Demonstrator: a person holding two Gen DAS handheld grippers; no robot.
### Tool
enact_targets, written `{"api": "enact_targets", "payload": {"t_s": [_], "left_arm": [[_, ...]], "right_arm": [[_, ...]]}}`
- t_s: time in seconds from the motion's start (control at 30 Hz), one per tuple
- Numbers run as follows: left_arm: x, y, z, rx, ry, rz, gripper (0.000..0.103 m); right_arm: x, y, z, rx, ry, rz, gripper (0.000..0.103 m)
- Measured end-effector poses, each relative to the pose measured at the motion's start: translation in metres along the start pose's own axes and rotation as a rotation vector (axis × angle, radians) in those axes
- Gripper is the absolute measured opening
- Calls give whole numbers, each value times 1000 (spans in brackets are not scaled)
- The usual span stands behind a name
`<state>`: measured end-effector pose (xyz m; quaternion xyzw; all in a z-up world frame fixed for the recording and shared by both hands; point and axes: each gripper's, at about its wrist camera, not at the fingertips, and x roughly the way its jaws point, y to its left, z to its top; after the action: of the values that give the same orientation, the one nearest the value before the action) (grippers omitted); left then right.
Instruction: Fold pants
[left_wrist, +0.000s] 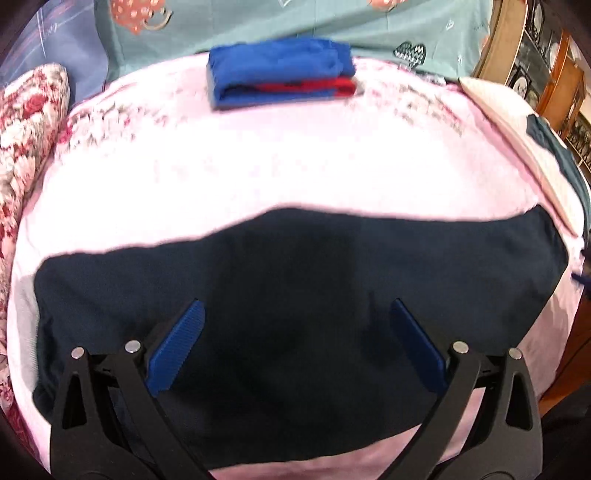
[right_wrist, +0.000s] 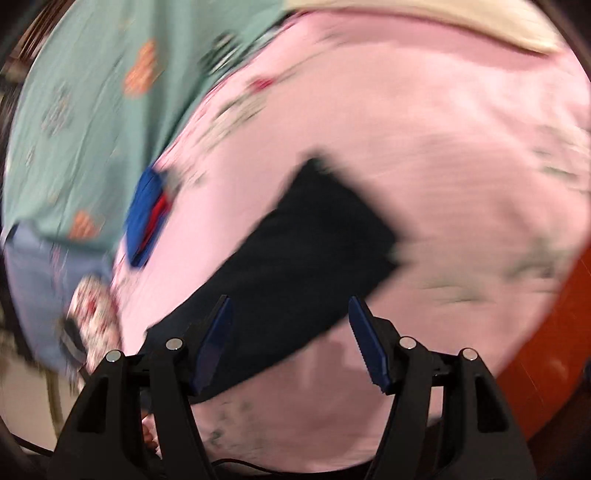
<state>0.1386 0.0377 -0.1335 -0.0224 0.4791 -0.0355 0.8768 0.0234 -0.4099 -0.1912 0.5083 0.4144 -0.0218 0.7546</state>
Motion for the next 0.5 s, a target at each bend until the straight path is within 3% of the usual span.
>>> {"api": "enact_targets", "payload": {"t_s": [0.1,0.23,0.43,0.5], "left_arm": [[-9,-29,12,8,-5,-21,101],[-23,-70,19,13,-14,-63,101],[-45,-109,16,15,-20,-14,101],[-50,-113,13,-10,-12,-6,101]], "right_arm": [[4,-22,11,8,-8,-5,66],[21,-23,16,-47,3,30,66],[34,-15,20,-153,44,103,62],[33,-18,20,-150,42,119,55]]}}
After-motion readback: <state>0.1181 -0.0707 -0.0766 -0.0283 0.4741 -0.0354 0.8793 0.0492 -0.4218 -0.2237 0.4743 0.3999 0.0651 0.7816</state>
